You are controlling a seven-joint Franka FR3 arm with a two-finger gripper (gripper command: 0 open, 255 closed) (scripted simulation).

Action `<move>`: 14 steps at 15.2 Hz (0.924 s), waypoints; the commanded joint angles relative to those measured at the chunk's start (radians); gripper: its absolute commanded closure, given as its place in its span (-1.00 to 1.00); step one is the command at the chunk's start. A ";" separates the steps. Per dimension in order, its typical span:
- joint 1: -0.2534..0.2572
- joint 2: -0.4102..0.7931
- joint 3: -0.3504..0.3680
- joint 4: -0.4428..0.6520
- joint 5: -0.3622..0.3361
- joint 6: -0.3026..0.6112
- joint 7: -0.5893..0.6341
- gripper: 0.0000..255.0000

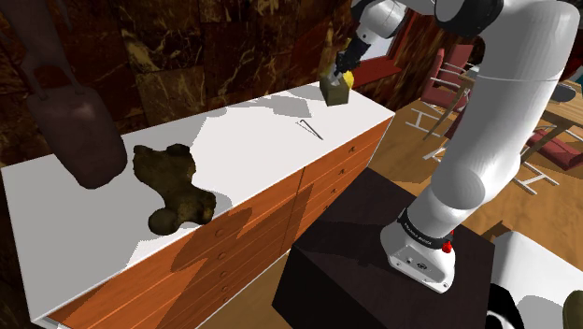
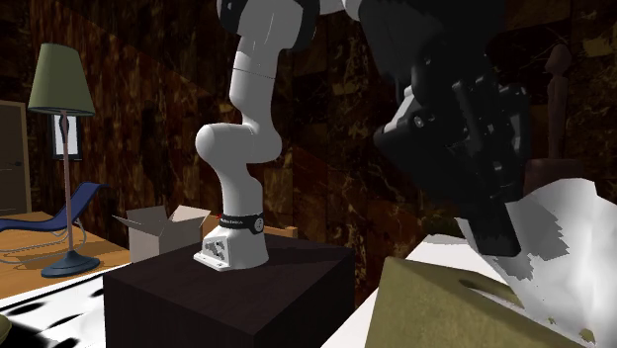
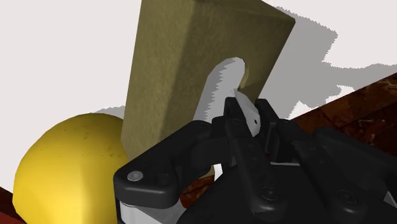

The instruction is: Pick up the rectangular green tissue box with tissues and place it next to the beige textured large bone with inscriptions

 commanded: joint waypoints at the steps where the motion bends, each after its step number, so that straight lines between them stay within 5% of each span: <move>1: 0.000 -0.009 -0.005 0.017 -0.012 -0.023 0.012 1.00; 14: 0.005 -0.058 -0.025 0.123 -0.074 -0.161 0.085 1.00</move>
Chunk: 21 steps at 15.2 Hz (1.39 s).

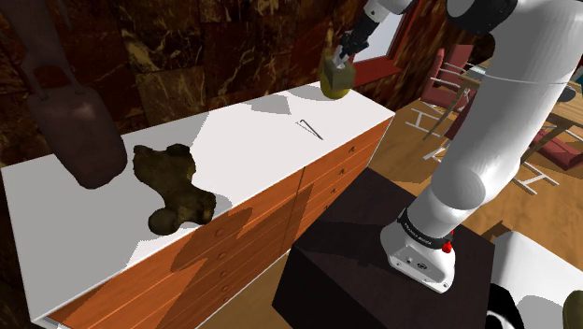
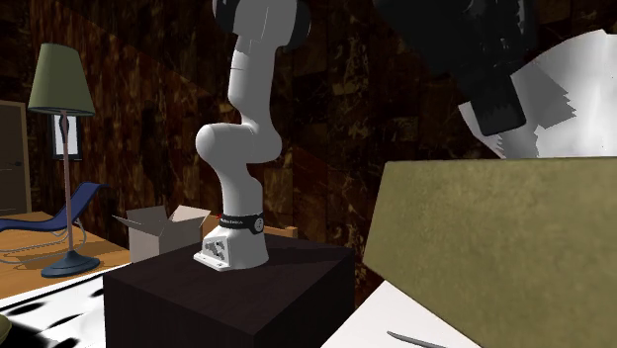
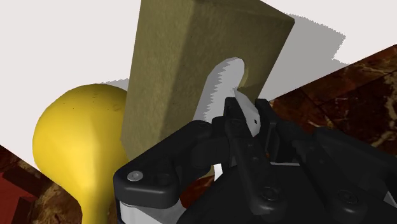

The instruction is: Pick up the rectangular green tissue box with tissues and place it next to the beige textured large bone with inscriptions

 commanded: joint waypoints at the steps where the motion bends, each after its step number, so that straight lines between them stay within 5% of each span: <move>1: 0.000 -0.003 -0.002 0.022 -0.007 -0.023 0.012 1.00; 16: -0.014 -0.011 -0.013 0.200 -0.037 -0.199 0.074 1.00; 21: 0.089 -0.105 0.019 0.081 -0.105 -0.122 0.191 1.00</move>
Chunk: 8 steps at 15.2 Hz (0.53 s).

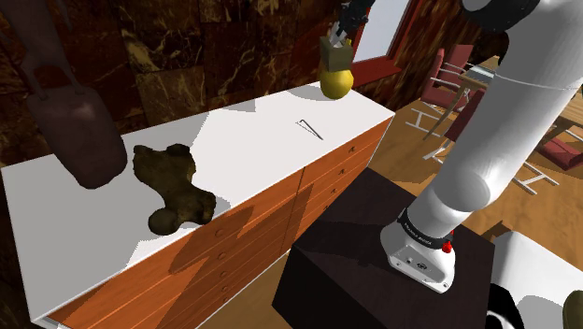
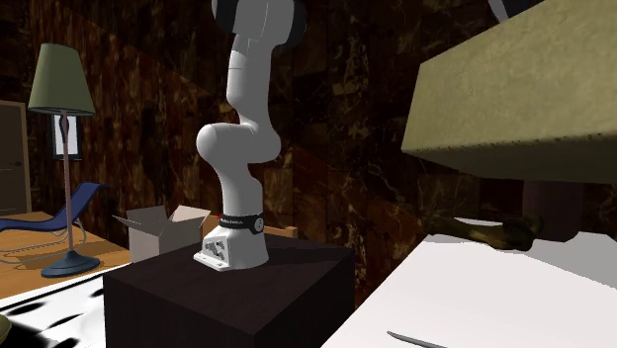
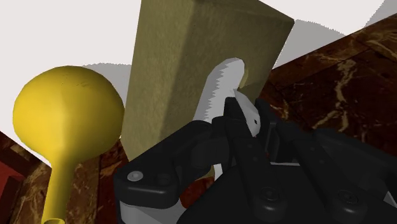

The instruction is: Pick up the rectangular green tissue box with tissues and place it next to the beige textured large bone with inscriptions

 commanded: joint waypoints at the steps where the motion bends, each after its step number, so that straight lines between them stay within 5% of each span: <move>1: 0.041 -0.040 0.016 -0.048 -0.030 0.029 0.053 1.00; 8: 0.149 -0.116 0.083 -0.143 -0.108 0.105 0.229 1.00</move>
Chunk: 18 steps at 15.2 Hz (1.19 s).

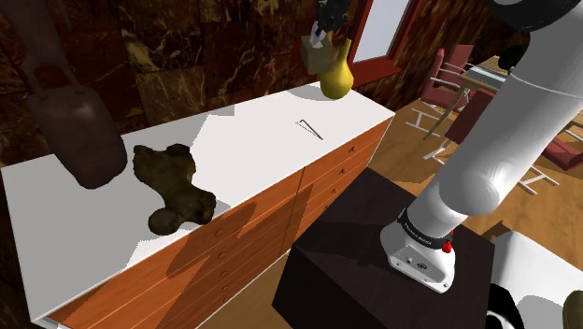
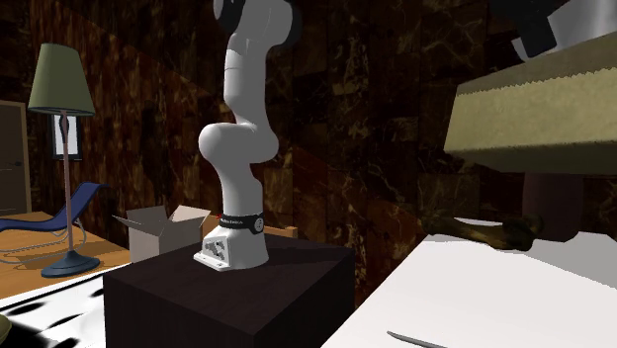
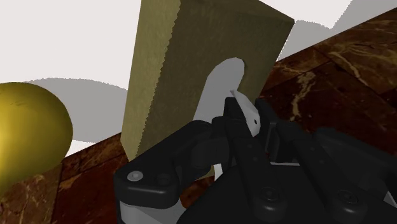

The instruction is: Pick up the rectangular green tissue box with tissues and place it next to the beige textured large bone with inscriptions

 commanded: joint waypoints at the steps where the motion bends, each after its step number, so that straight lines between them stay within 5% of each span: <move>1: 0.030 -0.014 0.022 -0.017 -0.020 0.018 0.055 1.00; 18: 0.236 0.037 0.191 0.038 -0.143 0.084 0.469 1.00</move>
